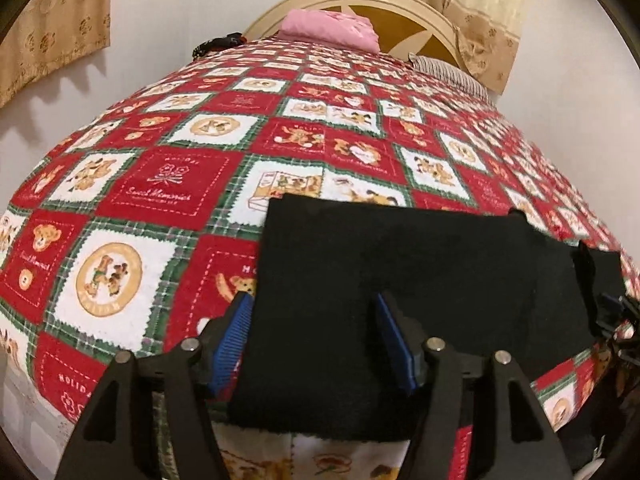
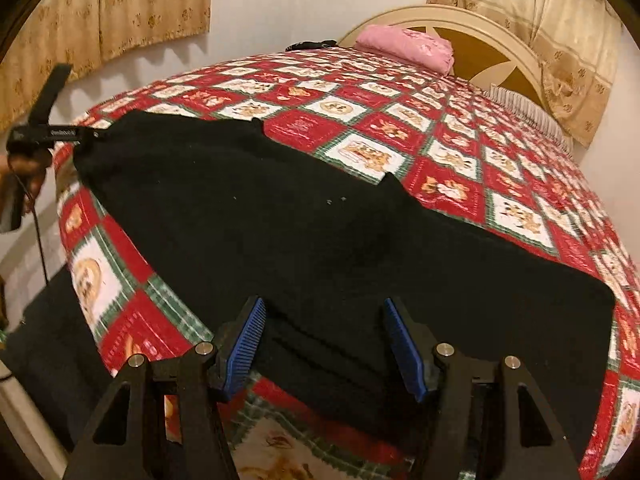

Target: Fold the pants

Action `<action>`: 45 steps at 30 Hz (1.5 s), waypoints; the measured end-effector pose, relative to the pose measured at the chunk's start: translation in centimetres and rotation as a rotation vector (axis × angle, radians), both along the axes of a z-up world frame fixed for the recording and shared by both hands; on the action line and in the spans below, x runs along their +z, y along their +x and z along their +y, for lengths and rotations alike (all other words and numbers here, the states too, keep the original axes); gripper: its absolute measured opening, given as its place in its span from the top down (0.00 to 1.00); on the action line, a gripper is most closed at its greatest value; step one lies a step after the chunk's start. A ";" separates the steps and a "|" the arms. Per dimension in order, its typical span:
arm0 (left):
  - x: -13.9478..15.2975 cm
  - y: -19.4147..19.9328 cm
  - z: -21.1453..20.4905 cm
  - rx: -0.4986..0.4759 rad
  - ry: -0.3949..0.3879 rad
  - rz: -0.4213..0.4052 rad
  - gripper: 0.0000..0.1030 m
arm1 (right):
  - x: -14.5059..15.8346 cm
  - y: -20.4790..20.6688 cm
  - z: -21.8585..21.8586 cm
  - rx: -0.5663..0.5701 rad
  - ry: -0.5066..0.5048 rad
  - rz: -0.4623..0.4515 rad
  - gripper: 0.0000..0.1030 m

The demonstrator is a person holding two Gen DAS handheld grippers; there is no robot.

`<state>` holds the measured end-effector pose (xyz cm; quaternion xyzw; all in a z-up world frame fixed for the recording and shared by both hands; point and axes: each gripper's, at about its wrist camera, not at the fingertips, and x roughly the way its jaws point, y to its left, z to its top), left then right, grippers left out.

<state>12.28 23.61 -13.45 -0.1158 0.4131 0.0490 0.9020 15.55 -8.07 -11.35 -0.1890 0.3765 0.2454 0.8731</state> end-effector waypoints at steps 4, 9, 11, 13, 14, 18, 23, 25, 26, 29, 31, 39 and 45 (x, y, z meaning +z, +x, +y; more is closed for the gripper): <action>-0.3 0.6 -0.2 -0.019 0.008 0.001 0.33 | 0.3 0.7 -0.9 -0.053 0.028 0.012 0.66; -0.3 0.7 -0.4 -0.037 0.020 0.007 0.32 | 1.2 0.4 -0.2 -0.032 0.038 0.012 0.91; -0.3 0.8 -0.3 -0.049 0.020 0.013 0.29 | 1.3 -0.1 0.2 -0.013 0.038 0.014 0.91; -0.5 1.0 -0.3 -0.060 0.010 0.018 0.24 | 1.0 -0.2 0.5 -0.006 0.029 0.017 0.91; -0.5 1.1 -0.4 -0.062 0.012 0.020 0.21 | 0.6 0.0 0.5 -0.007 0.023 0.027 0.91; -0.5 1.4 -1.1 -0.073 0.036 0.026 0.20 | -0.1 0.0 0.6 0.006 -0.002 0.022 0.82; 0.0 0.9 -0.1 -0.057 0.001 0.019 0.42 | 0.8 -1.6 0.2 0.054 -0.017 -0.020 0.45; 0.0 0.6 0.9 -0.056 -0.047 0.009 0.44 | 1.3 -2.6 -0.3 0.073 0.001 -0.050 0.45; -0.2 0.7 1.0 -0.053 -0.064 0.006 0.44 | 1.4 -2.8 -0.5 0.080 0.011 -0.058 0.45; -0.4 1.1 1.0 -0.049 -0.043 0.000 0.41 | 1.3 -3.3 -0.9 0.100 0.041 -0.065 0.45; -0.5 1.4 0.4 -0.049 -0.019 -0.002 0.40 | 1.1 -3.5 -0.9 0.107 0.041 -0.075 0.45; 1.0 0.5 0.2 -0.081 -0.091 -0.027 0.77 | 1.3 -4.9 -0.4 0.159 0.047 -0.119 0.45; 5.5 -1.3 -1.2 -0.103 -0.205 -0.159 0.77 | 2.0 -4.9 -0.8 0.157 0.070 -0.143 0.45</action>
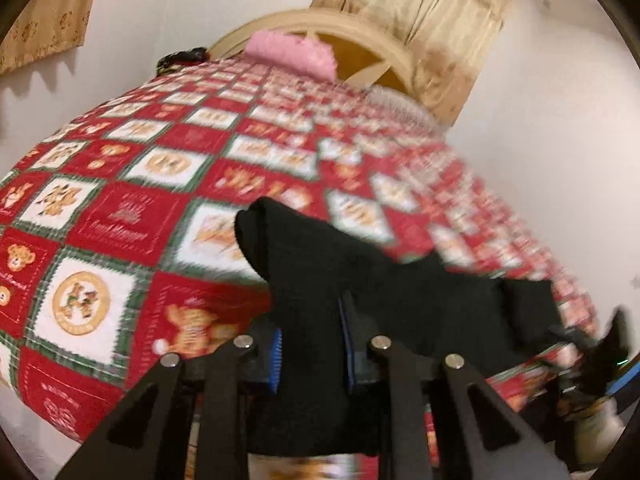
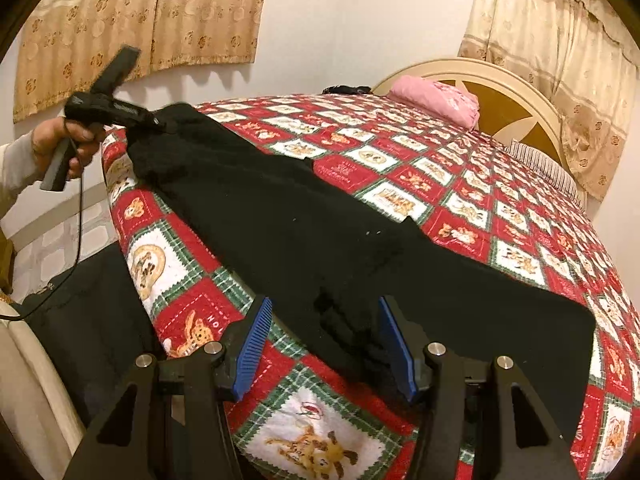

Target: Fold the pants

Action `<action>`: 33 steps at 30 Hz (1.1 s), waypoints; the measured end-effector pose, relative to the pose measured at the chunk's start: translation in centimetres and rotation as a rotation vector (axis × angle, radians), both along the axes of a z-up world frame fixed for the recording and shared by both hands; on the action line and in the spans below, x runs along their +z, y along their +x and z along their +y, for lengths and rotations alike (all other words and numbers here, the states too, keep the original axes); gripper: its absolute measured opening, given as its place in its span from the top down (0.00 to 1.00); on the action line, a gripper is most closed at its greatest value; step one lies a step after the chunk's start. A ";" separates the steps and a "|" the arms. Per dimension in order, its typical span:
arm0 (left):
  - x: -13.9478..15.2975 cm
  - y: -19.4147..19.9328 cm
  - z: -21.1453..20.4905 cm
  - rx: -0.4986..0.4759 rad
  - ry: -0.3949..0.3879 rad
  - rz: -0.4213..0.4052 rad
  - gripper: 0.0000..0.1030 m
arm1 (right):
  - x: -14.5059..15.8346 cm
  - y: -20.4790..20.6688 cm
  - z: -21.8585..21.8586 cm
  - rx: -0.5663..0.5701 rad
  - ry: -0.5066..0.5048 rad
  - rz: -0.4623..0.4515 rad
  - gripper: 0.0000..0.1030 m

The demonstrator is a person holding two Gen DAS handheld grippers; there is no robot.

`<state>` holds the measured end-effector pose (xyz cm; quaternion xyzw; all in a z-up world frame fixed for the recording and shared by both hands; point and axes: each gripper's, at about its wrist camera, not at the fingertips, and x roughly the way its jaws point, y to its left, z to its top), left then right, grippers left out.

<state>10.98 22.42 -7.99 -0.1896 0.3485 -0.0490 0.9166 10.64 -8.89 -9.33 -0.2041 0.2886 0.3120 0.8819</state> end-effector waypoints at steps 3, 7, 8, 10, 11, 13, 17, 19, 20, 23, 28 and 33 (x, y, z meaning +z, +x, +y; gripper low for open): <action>2.9 -0.1 -2.3 -0.048 -0.007 -0.068 0.77 | 0.8 0.3 -0.6 -0.020 0.008 -0.017 0.45; 5.7 0.7 -5.8 -0.126 -0.033 -0.133 0.77 | 2.3 0.8 -2.4 -0.075 0.044 -0.031 0.45; 6.2 1.1 -6.7 -0.145 -0.045 -0.144 0.77 | 2.6 0.9 -2.9 -0.090 0.051 -0.032 0.45; 6.9 2.1 -8.7 -0.189 -0.050 -0.157 0.77 | 3.2 1.2 -4.2 -0.128 0.062 -0.033 0.45; 7.1 2.6 -9.6 -0.210 -0.048 -0.161 0.77 | 3.5 1.3 -4.8 -0.145 0.069 -0.033 0.45; 7.5 3.3 -11.6 -0.253 -0.051 -0.168 0.77 | 4.0 1.7 -6.5 -0.183 0.090 -0.032 0.44; 7.9 4.6 -15.5 -0.342 -0.053 -0.170 0.77 | 4.7 2.2 -9.6 -0.261 0.120 -0.035 0.42; 8.0 5.3 -17.5 -0.387 -0.053 -0.168 0.77 | 4.9 2.4 -11.2 -0.300 0.133 -0.036 0.41; 8.0 5.4 -18.2 -0.401 -0.052 -0.169 0.77 | 4.9 2.5 -12.0 -0.323 0.142 -0.037 0.41; 8.1 6.5 -21.0 -0.462 -0.050 -0.161 0.77 | 4.7 2.8 -14.1 -0.382 0.183 -0.022 0.40; 8.1 8.6 -26.9 -0.557 -0.035 -0.135 0.77 | 3.5 3.7 -17.6 -0.473 0.275 0.030 0.40; 4.8 10.7 -32.4 -0.605 0.027 -0.046 0.77 | 2.9 4.7 -20.0 -0.539 0.318 0.057 0.40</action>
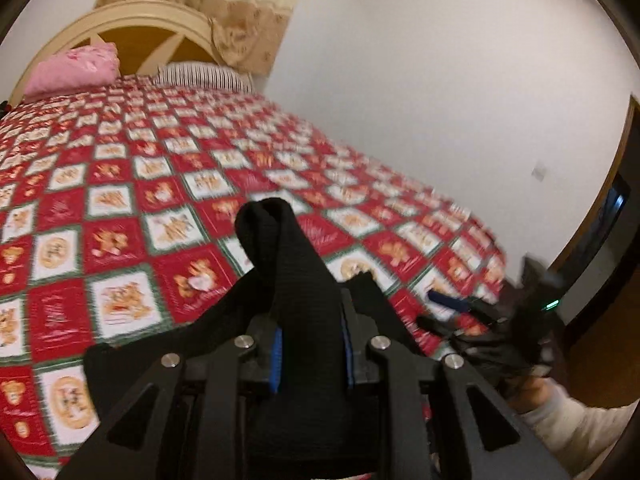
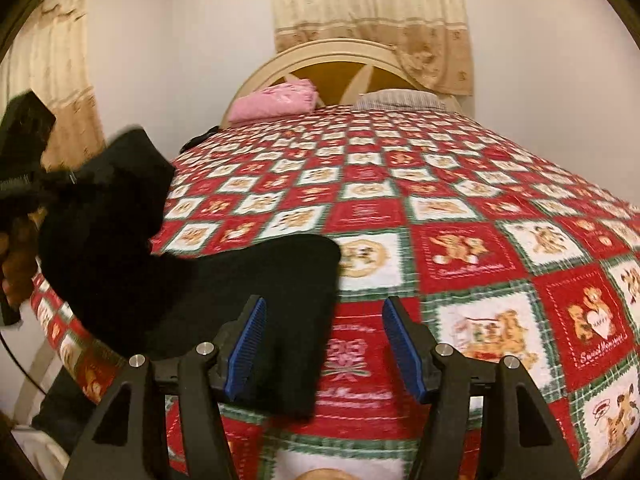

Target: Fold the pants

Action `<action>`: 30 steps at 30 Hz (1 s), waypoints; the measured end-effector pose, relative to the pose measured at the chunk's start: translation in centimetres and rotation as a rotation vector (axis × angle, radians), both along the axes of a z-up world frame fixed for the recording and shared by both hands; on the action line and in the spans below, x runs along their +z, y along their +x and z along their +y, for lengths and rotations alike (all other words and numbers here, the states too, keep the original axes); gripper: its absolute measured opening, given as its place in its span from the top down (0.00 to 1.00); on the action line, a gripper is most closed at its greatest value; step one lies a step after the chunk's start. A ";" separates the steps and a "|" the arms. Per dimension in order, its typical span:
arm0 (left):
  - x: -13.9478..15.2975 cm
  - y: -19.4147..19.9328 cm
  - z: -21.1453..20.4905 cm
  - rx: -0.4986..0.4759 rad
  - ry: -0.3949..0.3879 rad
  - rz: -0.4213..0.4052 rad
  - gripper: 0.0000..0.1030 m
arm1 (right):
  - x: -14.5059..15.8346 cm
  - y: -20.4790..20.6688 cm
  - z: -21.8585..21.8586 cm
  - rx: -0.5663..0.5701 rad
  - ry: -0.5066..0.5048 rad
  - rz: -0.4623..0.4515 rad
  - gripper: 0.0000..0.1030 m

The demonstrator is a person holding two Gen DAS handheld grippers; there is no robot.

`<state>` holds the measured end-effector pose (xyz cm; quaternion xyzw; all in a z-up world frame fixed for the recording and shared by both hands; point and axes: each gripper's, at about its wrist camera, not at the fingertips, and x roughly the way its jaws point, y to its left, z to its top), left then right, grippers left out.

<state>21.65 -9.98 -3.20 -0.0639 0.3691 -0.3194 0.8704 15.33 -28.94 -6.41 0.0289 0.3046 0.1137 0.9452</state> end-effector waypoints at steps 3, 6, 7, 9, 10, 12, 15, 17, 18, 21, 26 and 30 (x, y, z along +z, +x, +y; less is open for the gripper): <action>-2.6 0.6 -2.4 -0.017 0.026 0.054 0.77 | -0.4 0.1 -0.6 -0.006 0.031 0.011 0.39; -4.1 0.7 -3.8 -0.023 0.036 0.079 0.77 | -0.8 0.1 -0.7 -0.007 0.029 0.021 0.39; -4.4 0.7 -4.3 -0.026 0.042 0.074 0.77 | -0.8 0.1 -0.7 -0.004 0.032 0.023 0.39; -4.4 0.6 -4.9 -0.031 0.045 0.068 0.76 | -0.9 0.0 -0.8 0.000 0.040 0.024 0.39; -4.2 0.3 -5.1 -0.041 0.039 0.064 0.75 | -1.0 0.1 -0.9 0.003 0.046 0.024 0.39; -3.9 0.3 -5.7 -0.055 0.030 0.061 0.73 | -1.1 0.1 -1.1 0.001 0.060 0.022 0.39; -3.0 -0.4 -5.9 -0.071 0.009 0.027 0.70 | -1.0 0.0 -1.9 -0.032 0.109 0.022 0.39; -2.5 -0.8 -5.8 -0.080 -0.008 0.009 0.67 | -0.8 -0.1 -2.8 -0.043 0.172 0.024 0.39; -2.0 -1.3 -5.3 -0.081 -0.015 -0.007 0.65 | -0.6 -0.2 -3.1 -0.049 0.197 0.028 0.39; -1.1 -2.6 -3.5 -0.042 -0.013 -0.072 0.41 | -0.4 -0.3 -3.8 -0.053 0.293 0.043 0.33; -1.5 -3.4 0.4 0.075 0.058 -0.141 0.30 | 0.0 0.0 -2.9 -0.022 0.399 0.095 0.28; -3.2 -3.1 3.0 0.174 0.133 -0.136 0.30 | 0.8 0.8 -0.4 0.027 0.413 0.127 0.28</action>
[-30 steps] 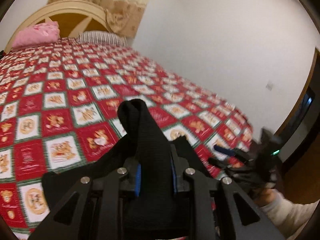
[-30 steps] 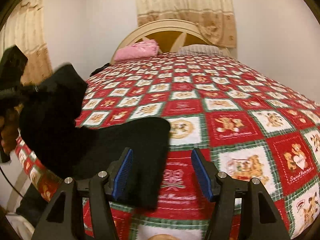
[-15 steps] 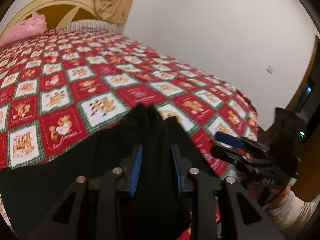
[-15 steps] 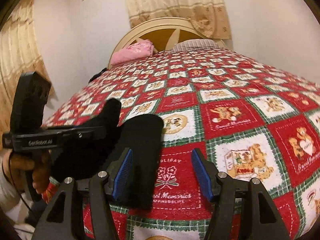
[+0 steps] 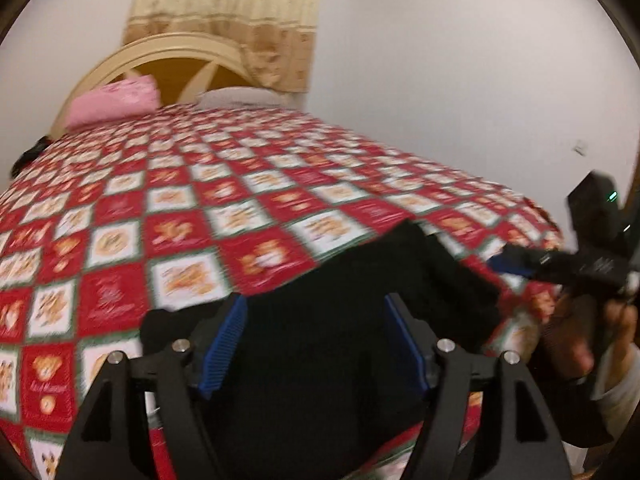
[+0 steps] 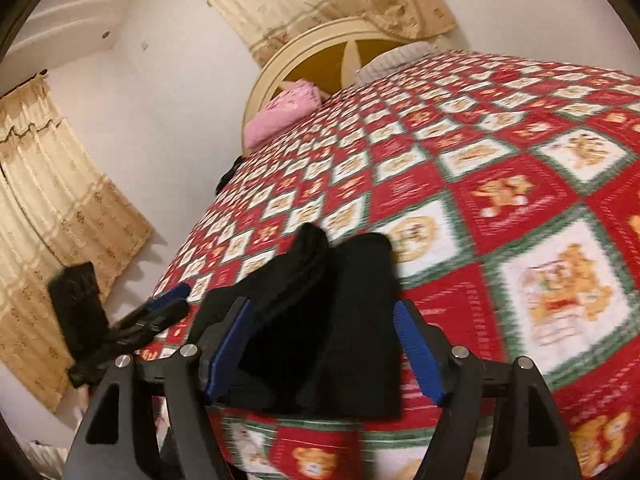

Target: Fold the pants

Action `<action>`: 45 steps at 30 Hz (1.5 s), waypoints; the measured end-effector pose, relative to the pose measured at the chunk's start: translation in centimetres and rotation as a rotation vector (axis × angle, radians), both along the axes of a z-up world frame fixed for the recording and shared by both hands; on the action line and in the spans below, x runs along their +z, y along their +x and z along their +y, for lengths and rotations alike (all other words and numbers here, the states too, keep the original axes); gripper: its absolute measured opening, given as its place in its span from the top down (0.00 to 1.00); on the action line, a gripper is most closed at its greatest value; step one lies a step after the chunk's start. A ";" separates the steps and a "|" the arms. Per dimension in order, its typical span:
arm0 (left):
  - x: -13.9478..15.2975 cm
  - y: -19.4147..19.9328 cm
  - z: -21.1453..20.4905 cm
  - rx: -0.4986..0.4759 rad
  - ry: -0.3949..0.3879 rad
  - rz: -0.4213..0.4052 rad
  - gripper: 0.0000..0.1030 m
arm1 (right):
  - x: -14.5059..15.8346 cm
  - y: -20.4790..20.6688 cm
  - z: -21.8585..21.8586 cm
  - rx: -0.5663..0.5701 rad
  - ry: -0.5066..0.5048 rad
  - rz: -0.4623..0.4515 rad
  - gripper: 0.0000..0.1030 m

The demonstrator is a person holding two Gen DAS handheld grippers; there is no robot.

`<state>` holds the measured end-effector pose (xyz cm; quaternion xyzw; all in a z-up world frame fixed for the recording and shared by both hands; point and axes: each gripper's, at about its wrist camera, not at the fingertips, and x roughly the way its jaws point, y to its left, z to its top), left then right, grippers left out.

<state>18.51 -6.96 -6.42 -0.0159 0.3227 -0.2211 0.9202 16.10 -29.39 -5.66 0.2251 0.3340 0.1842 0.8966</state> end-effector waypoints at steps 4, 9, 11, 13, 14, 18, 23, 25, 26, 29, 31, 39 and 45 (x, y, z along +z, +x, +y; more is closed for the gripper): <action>-1.9 0.4 2.1 0.060 -0.024 0.051 0.30 | 0.6 1.7 1.9 0.018 -0.018 0.060 0.24; -2.8 0.0 3.0 0.074 -0.035 0.059 0.30 | 0.5 3.3 4.5 0.035 -0.105 0.132 0.24; -3.0 -0.2 3.2 0.084 -0.025 0.057 0.23 | 0.2 3.6 6.0 0.054 -0.184 0.168 0.24; -2.9 -0.4 3.7 0.102 -0.015 0.048 0.17 | -0.5 3.9 6.9 0.071 -0.246 0.204 0.25; -2.9 -0.4 3.8 0.105 -0.018 0.045 0.15 | -0.8 3.9 7.1 0.072 -0.253 0.212 0.28; -2.8 -0.4 4.6 0.119 -0.033 0.044 0.12 | -0.5 3.4 6.9 0.066 -0.281 0.184 0.83; -3.0 0.0 4.5 0.119 -0.031 0.051 0.12 | 1.3 1.6 5.7 0.078 -0.243 0.088 0.85; -3.3 0.2 4.2 0.117 -0.018 0.053 0.12 | 1.5 1.4 5.0 0.059 -0.233 0.081 0.85; -3.4 0.3 4.0 0.115 -0.012 0.057 0.12 | 1.2 1.5 4.4 0.049 -0.225 0.090 0.85; -4.0 0.5 3.5 0.117 0.014 0.069 0.12 | -0.6 1.9 2.9 0.014 -0.207 0.135 0.85; -4.2 0.4 3.5 0.115 0.017 0.072 0.12 | -1.6 1.8 1.8 -0.015 -0.211 0.139 0.85; -4.9 0.7 3.1 0.116 0.049 0.094 0.08 | -3.0 2.2 -0.7 0.017 -0.090 0.176 0.77; -5.1 0.8 3.0 0.119 0.052 0.106 0.08 | 0.5 0.2 -0.6 -0.120 -0.237 0.067 0.51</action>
